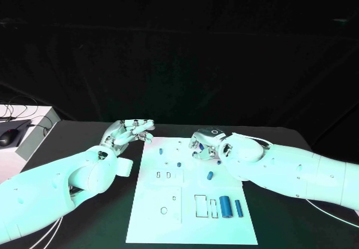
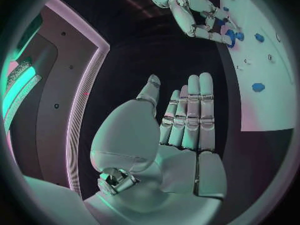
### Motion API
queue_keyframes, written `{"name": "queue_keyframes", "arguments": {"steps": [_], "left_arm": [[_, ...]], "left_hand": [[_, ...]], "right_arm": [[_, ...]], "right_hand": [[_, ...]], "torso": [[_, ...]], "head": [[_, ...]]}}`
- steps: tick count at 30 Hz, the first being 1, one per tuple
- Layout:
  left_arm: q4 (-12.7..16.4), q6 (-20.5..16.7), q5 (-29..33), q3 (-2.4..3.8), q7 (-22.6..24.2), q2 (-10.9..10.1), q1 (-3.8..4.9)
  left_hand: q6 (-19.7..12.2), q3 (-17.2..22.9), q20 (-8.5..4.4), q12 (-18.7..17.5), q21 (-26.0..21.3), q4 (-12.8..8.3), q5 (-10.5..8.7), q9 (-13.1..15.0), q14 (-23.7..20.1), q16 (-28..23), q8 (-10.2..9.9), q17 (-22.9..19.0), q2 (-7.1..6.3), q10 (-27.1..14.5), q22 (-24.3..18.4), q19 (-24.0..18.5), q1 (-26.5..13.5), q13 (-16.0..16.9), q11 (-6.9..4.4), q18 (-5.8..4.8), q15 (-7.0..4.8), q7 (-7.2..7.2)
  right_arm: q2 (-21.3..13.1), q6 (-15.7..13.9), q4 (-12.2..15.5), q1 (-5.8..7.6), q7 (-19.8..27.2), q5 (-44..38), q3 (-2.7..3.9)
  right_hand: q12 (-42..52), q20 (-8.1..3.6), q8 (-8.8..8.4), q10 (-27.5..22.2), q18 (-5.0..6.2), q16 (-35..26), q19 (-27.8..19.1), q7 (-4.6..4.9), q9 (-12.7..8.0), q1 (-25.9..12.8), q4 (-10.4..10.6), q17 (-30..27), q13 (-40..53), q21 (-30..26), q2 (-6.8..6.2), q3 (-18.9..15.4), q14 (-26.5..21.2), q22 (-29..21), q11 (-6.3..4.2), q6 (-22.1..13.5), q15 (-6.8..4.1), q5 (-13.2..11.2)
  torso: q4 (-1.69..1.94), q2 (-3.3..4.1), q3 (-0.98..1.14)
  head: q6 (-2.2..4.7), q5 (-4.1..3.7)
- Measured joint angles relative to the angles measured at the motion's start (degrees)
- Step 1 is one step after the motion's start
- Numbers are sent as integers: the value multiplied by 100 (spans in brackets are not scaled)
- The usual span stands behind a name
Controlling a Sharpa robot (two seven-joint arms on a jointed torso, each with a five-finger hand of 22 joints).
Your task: Assemble the parts on the task board
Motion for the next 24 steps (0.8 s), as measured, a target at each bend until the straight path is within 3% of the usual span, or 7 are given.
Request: {"name": "queue_keyframes", "arguments": {"steps": [16, 24], "left_arm": [[-12, 16, -4, 0, -38, -23, -1], [-56, 18, -4, 0, -49, -22, -3]], "left_hand": [[-22, 0, 39, 0, 0, 0, 0, -1, -20, -28, 0, -95, 0, -9, -64, -39, 0, 0, 9, -2, 21, 21], [-22, 0, 40, 0, 0, 0, 0, -1, -20, -73, 0, -130, 0, -9, -93, -39, 0, 0, 9, -10, 20, 21]], "right_arm": [[22, 130, -54, -3, -260, -254, -1], [16, 144, -56, -3, -286, -295, -1]], "right_hand": [[-67, 27, 0, -51, -3, 0, 56, 1, -1, 23, 75, -55, -4, -385, -23, 66, 1, 357, 9, 81, -1, -22], [-113, 3, 0, 187, -4, 0, 120, -13, -2, 15, 17, -54, -5, -487, -15, 268, 1, 564, -30, 182, -1, -22]], "torso": [[59, 132, -47], [70, 171, -54]], "head": [[34, -47], [63, -58]]}}
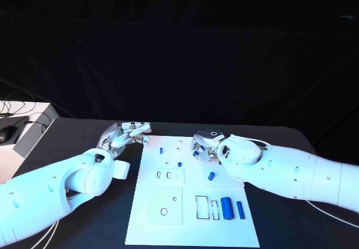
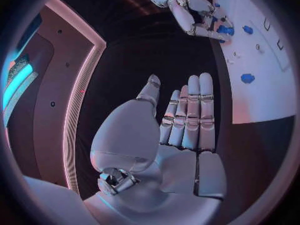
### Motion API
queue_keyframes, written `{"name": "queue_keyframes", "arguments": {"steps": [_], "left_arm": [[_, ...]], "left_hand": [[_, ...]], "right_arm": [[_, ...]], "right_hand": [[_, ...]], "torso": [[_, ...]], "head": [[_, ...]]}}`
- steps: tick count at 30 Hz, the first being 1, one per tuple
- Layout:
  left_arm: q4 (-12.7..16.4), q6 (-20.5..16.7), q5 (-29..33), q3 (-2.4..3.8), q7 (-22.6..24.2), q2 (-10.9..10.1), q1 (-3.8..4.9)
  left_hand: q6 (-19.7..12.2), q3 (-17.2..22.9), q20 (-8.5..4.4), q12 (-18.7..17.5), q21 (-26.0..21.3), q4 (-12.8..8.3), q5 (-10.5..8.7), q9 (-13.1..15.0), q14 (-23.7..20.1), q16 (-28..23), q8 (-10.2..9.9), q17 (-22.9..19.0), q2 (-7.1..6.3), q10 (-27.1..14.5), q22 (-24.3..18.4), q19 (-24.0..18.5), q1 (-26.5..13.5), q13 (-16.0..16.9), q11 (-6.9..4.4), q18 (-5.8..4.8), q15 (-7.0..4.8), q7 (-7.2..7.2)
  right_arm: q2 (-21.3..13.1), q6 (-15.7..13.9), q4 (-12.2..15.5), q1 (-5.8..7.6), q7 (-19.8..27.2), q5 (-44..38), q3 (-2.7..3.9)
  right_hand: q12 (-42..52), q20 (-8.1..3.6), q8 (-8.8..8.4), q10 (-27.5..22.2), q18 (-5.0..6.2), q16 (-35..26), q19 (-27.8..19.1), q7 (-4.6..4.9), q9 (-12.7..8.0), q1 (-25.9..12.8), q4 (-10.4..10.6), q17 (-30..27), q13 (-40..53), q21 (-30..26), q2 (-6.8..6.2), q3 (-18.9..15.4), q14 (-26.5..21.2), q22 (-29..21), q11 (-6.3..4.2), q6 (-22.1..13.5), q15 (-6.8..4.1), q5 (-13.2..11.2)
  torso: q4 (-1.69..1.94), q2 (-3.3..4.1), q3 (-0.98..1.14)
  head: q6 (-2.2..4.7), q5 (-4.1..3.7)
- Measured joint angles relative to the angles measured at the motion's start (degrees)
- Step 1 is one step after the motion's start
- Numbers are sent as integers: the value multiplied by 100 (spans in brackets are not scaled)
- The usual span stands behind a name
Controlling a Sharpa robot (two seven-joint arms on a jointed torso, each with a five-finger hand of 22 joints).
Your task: Assemble the parts on the task board
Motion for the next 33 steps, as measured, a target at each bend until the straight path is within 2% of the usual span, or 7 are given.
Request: {"name": "queue_keyframes", "arguments": {"steps": [7, 9, 12, 17, 22, 33], "left_arm": [[-16, 2, 0, 0, -10, 0, -4], [-17, 3, 0, 0, -14, 0, -6], [-18, 4, 0, 0, -17, 0, -7], [-21, 5, 1, 0, -19, -3, -9], [-23, 5, 3, -1, -20, -6, -11], [-38, 6, 5, -1, -22, -8, -14]], "left_hand": [[0, 0, 0, 0, 0, 0, 0, 0, 0, 0, 0, 0, 0, 0, 0, 0, 0, 0, 0, -1, 0, 0], [0, 0, 0, 0, 0, 0, 0, 0, 0, 0, 0, 0, 0, 0, 0, 0, 0, 0, 0, -2, 0, 0], [0, 0, 0, 0, 0, 0, 0, 0, 0, 0, 0, 1, 0, 0, 1, 0, 0, 0, 0, -3, 0, 0], [0, 0, 0, 0, 0, 0, 0, 0, 0, 0, 0, 1, 0, 0, 1, 0, 0, 0, 0, -3, 0, 0], [0, 0, 0, 0, 0, 0, 0, 0, 0, 0, 0, 1, 0, 0, 1, 0, 0, 0, 0, -4, 0, 0], [-20, 16, 0, 0, 22, -16, 0, -1, 0, 0, 0, -45, 0, 0, -61, 0, 0, 0, 0, -4, 0, 20]], "right_arm": [[0, 23, -17, -1, -4, -11, 0], [0, 28, -18, -1, -6, -13, 0], [1, 31, -18, 1, -6, -16, 5], [2, 30, -14, 7, -7, -20, 14], [0, 6, -6, 11, -7, -25, 16], [-16, -257, 67, -4, -18, -32, 6]], "right_hand": [[-8, -13, 0, 171, -1, 0, 38, -4, 1, -46, -50, 0, 0, -23, 48, 129, -21, 20, -49, 19, -21, 0], [-9, -25, 0, 237, -1, 0, 66, -27, 7, -45, -67, 0, -4, -23, 111, 176, -21, 20, -65, 43, -21, 0], [-21, -27, 0, 329, -1, 0, 68, -17, 8, -24, -84, 2, -10, -23, 133, 229, -16, 20, -93, 73, -50, -1], [-58, -57, 0, 462, -2, 0, 97, -43, 15, -15, -126, 13, -10, -22, 216, 350, -19, 20, -127, 142, -67, -158], [-94, -78, 0, 493, -6, 0, 118, -60, 28, 29, -154, 26, -9, -22, 322, 424, -21, 19, -97, 220, -106, -223], [-71, -132, -1, 564, -52, 0, 172, -113, 102, 52, -245, 59, 4, -68, 417, 393, -19, 18, -26, 394, -146, -355]], "torso": [[4, 30, -15], [4, 37, -16], [4, 46, -19], [9, 64, -27], [14, 79, -33], [22, 105, -43]], "head": [[23, -8], [24, -7], [33, -13], [43, -18], [52, -18], [82, -6]]}}
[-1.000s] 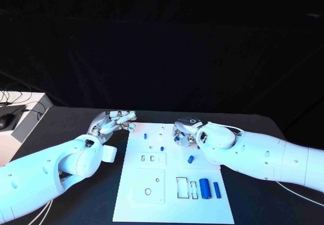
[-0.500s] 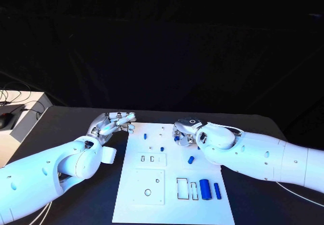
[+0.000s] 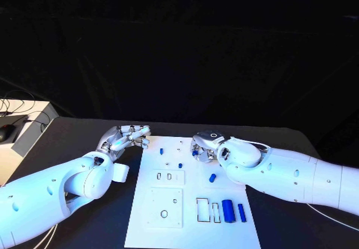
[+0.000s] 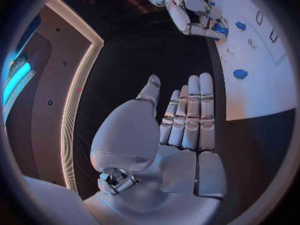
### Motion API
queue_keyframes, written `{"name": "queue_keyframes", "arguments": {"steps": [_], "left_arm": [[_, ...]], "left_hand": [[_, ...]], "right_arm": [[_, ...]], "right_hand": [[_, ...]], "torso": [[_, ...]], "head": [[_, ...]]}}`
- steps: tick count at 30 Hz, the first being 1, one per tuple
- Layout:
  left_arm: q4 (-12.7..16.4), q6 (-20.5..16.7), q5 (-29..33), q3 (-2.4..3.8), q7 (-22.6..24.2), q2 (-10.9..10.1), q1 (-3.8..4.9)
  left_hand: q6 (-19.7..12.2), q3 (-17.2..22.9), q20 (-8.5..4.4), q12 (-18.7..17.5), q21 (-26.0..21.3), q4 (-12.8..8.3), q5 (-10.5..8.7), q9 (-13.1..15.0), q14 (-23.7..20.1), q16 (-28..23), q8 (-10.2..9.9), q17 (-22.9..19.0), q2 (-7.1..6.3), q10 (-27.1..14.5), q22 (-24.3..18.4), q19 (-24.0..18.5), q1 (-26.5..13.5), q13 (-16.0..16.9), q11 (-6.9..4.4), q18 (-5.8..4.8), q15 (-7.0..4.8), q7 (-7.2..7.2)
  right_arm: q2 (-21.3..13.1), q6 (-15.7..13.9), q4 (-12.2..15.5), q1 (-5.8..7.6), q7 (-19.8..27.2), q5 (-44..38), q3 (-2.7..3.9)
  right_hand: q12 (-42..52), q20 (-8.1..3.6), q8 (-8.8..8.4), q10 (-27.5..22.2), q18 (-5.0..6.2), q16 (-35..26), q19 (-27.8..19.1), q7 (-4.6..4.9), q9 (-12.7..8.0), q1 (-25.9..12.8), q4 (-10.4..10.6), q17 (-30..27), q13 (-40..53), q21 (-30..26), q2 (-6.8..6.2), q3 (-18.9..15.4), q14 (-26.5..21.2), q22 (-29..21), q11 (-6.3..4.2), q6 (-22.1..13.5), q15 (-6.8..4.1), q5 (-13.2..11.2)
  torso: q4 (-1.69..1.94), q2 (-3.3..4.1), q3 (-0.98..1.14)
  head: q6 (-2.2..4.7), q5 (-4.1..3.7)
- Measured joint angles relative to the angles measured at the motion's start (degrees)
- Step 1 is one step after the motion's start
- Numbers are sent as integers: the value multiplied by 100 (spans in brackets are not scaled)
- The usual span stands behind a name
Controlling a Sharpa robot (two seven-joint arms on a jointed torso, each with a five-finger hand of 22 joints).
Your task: Assemble the parts on the task board
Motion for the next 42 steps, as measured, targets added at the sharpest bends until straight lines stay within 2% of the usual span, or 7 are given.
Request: {"name": "queue_keyframes", "arguments": {"steps": [14, 16, 21, 34, 42], "left_arm": [[-35, 0, 4, 0, -3, -6, -5], [-34, 0, 4, 0, -3, -8, -5], [-20, 0, 10, 0, -4, -13, -6], [29, 0, 48, 1, -4, -11, -6], [38, 0, 61, 2, -4, -18, -6]], "left_hand": [[0, 0, 0, 0, 0, 0, 0, 0, 0, 0, 0, -15, 0, -20, -15, 0, 0, 0, 20, -1, 0, 0], [0, 0, 0, 0, 0, 0, 0, 0, 0, 0, 0, -15, 0, -20, -15, 0, 0, 0, 20, -1, 0, 0], [-22, 16, 0, 0, 0, -16, 0, 0, 0, 0, 0, -21, 0, -20, -25, 0, 0, 0, 20, -2, 0, -22], [-22, 16, 0, 0, 28, -16, 0, 0, 0, 0, 0, -20, 0, -20, -35, 0, 0, 0, 20, -2, 0, -22], [-22, 16, 0, 0, 28, -16, 0, 0, 0, 0, 0, -30, 0, -20, -49, 0, 0, 0, 20, -2, 0, -22]], "right_arm": [[29, -385, 117, 2, -228, -88, 97], [57, -435, 89, 2, -276, -108, 103], [150, -542, -3, 1, -387, -149, 121], [395, -745, -213, 1, -581, -216, 178], [498, -801, -297, 2, -623, -236, 187]], "right_hand": [[-3, -26, 0, 0, -8, 0, 87, -5, 7, 1, -22, 45, 3, -244, 1, -21, 20, -2, 0, 4, -21, -23], [-8, -26, 0, 0, -10, 0, 87, -5, 7, 38, -32, 50, 4, -245, 38, -13, 20, -2, 0, 4, -21, -35], [-25, -26, 0, 0, -14, 0, 129, -5, 7, 39, -44, 50, 3, -245, 37, -13, 20, -2, 0, 4, -20, -47], [-16, -27, 0, 0, -43, 0, 130, -5, 7, 39, -45, 58, 3, -244, 37, -13, 20, -2, 0, 4, -20, -42], [-15, -27, 0, -1, -43, 0, 130, -5, 6, 39, -44, 61, 3, -244, 37, -14, 20, 1, -1, 4, -19, -41]], "torso": [[-1, 29, -10], [2, 35, -13], [3, 46, -17], [38, 77, -39], [41, 87, -43]], "head": [[43, 5], [47, -7], [54, -12], [47, -10], [38, 20]]}}
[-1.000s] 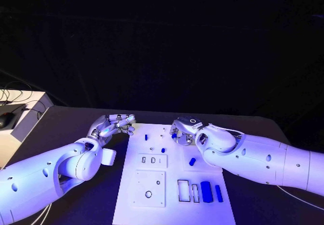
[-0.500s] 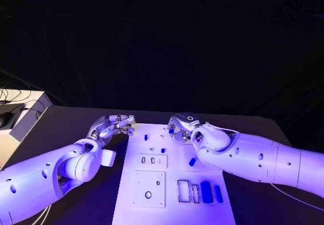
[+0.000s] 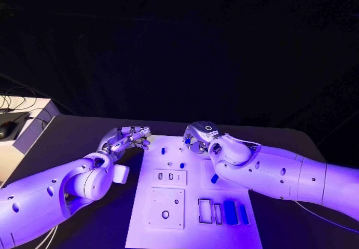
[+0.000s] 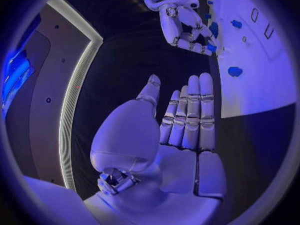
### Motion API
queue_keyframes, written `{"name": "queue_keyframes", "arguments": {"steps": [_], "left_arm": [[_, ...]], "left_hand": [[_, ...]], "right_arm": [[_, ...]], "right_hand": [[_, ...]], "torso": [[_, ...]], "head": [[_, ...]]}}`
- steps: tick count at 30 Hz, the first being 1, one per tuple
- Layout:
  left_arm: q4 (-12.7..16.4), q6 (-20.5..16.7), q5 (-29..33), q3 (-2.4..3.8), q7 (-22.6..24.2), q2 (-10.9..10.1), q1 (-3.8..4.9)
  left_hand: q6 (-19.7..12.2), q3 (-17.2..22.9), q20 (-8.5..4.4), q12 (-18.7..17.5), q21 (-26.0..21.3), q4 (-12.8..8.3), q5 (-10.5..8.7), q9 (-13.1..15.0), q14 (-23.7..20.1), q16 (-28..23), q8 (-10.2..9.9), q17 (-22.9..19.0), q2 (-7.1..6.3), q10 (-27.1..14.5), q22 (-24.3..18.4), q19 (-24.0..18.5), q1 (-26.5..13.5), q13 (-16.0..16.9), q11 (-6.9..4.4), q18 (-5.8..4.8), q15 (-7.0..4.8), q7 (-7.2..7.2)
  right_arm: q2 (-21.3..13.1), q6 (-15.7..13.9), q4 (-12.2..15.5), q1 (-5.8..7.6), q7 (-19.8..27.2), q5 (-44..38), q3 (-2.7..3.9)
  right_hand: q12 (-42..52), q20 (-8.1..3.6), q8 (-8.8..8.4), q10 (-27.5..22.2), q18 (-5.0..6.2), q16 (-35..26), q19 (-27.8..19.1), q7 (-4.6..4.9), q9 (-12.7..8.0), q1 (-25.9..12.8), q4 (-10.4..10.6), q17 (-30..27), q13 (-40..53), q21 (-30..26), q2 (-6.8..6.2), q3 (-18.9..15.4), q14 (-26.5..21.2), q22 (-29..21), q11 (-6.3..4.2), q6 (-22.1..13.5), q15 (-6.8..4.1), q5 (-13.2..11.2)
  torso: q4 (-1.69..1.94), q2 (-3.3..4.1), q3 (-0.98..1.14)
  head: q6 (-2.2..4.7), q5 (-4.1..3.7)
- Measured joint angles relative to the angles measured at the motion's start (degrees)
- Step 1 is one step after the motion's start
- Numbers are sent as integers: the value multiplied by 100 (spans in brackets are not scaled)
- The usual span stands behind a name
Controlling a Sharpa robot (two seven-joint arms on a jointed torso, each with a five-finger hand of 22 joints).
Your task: Assemble the parts on the task board
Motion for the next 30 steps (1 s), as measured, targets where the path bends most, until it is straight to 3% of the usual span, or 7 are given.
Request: {"name": "queue_keyframes", "arguments": {"steps": [30], "left_arm": [[23, -1, 12, 4, -7, -30, 3]], "left_hand": [[0, 0, 0, 0, -1, 0, 0, 0, 0, 0, 0, 1, 0, 0, 1, 0, 0, 0, 0, 0, 0, 0]], "right_arm": [[213, -88, -194, -1, -20, -55, 7]], "right_hand": [[-22, 1, 0, 11, -3, 0, -1, 0, -14, 0, -5, 21, 0, 0, 0, -8, 0, -3, 11, 0, 1, -16]], "torso": [[0, 27, -10]], "head": [[-17, 52]]}}
